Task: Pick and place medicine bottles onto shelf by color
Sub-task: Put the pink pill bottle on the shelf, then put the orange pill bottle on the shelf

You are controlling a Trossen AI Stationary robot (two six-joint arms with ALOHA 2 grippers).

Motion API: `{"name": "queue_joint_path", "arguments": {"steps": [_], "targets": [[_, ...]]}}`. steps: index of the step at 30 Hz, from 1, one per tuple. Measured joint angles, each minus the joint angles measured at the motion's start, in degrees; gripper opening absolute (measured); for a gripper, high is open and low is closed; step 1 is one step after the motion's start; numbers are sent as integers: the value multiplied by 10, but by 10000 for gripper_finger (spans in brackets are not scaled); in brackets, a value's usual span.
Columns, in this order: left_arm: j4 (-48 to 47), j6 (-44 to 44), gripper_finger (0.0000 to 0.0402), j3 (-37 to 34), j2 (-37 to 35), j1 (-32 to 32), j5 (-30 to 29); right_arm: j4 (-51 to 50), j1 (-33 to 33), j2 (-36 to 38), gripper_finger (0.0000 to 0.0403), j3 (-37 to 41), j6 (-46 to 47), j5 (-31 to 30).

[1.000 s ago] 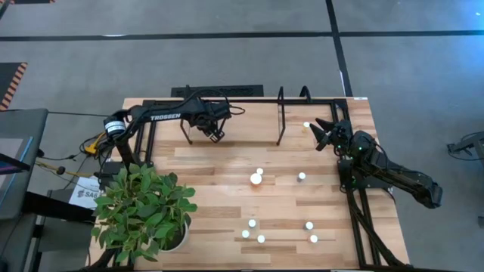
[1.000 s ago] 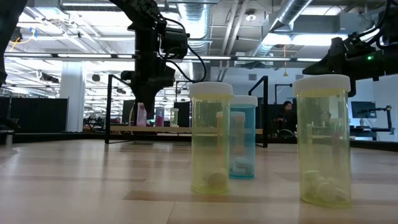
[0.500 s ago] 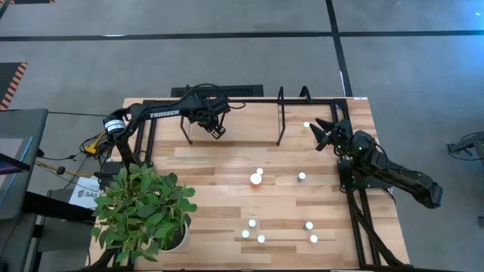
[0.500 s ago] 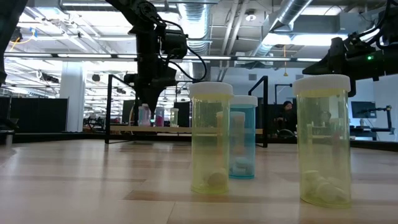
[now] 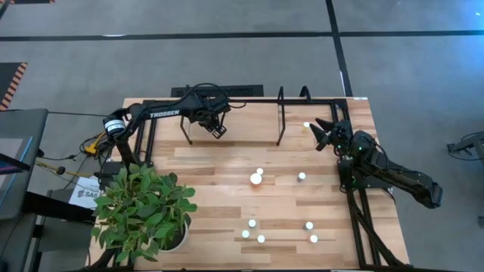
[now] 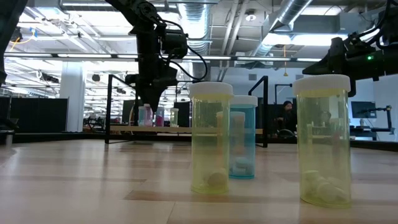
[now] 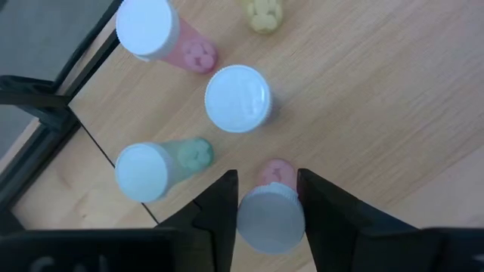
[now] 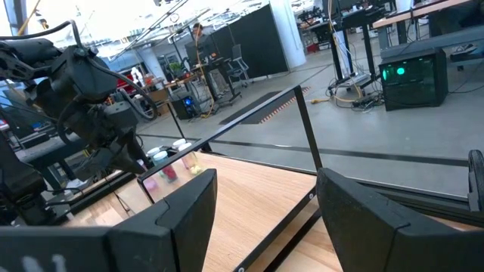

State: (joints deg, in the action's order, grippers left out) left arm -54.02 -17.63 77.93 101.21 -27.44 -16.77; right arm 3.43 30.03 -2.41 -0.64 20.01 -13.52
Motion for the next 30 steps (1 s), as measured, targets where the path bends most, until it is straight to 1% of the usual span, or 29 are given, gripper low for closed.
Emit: {"name": "queue_joint_path", "arguments": {"steps": [16,23,30], "targets": [[-7,-1,190,1,0,1,3,0,0,0,249,0,0,0],[-55,-1,205,48,-2,4,12,0,0,0,249,0,0,0],[-106,-2,206,101,-3,17,12,0,0,0,249,0,0,0]]}}
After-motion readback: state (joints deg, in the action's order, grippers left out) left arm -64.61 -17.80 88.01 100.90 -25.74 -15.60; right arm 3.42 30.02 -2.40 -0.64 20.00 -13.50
